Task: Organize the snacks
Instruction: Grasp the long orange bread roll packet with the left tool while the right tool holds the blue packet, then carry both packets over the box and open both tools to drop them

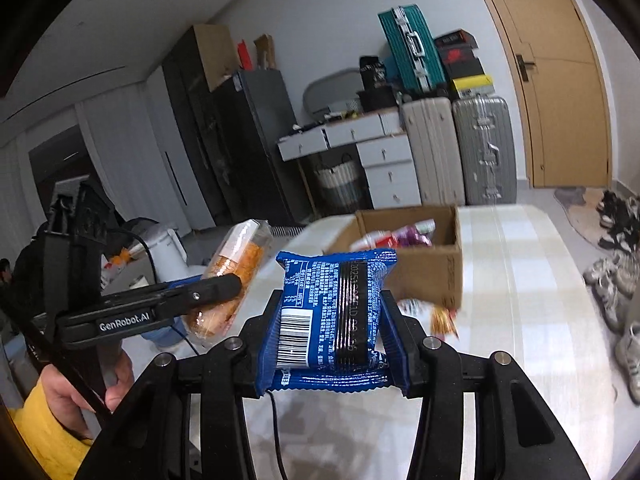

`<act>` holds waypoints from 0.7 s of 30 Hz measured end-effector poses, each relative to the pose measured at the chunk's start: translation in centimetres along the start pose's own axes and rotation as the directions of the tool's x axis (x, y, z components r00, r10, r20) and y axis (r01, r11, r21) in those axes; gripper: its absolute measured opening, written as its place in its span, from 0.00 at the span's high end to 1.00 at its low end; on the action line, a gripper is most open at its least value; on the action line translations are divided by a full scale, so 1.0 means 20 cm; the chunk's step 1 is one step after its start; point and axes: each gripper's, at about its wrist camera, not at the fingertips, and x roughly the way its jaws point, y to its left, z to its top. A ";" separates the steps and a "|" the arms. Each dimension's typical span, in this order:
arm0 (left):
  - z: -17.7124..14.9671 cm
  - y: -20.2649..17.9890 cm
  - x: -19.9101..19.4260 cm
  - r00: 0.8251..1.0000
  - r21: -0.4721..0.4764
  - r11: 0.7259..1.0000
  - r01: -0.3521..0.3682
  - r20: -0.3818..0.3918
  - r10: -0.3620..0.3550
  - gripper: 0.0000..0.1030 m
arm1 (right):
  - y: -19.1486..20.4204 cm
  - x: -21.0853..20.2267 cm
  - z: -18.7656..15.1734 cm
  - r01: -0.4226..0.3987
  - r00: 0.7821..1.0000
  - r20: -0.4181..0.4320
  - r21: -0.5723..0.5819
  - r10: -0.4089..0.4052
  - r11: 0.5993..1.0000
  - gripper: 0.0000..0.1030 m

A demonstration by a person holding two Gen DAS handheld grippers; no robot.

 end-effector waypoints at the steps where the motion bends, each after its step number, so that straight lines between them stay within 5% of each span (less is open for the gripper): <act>1: 0.03 0.00 -0.02 1.000 0.002 1.000 0.000 0.008 0.000 0.68 | 0.01 0.00 0.04 -0.004 1.000 0.009 -0.007 0.004 1.000 0.56; 12: 0.39 0.11 -0.07 0.994 -0.087 0.995 0.053 0.102 -0.044 0.68 | 0.02 0.09 0.33 0.026 0.997 0.080 -0.060 -0.021 0.998 0.56; 21: 0.67 0.17 0.22 0.998 -0.078 0.997 0.014 0.069 -0.008 0.68 | -0.12 0.35 0.45 0.086 0.993 0.083 -0.040 -0.082 0.996 0.56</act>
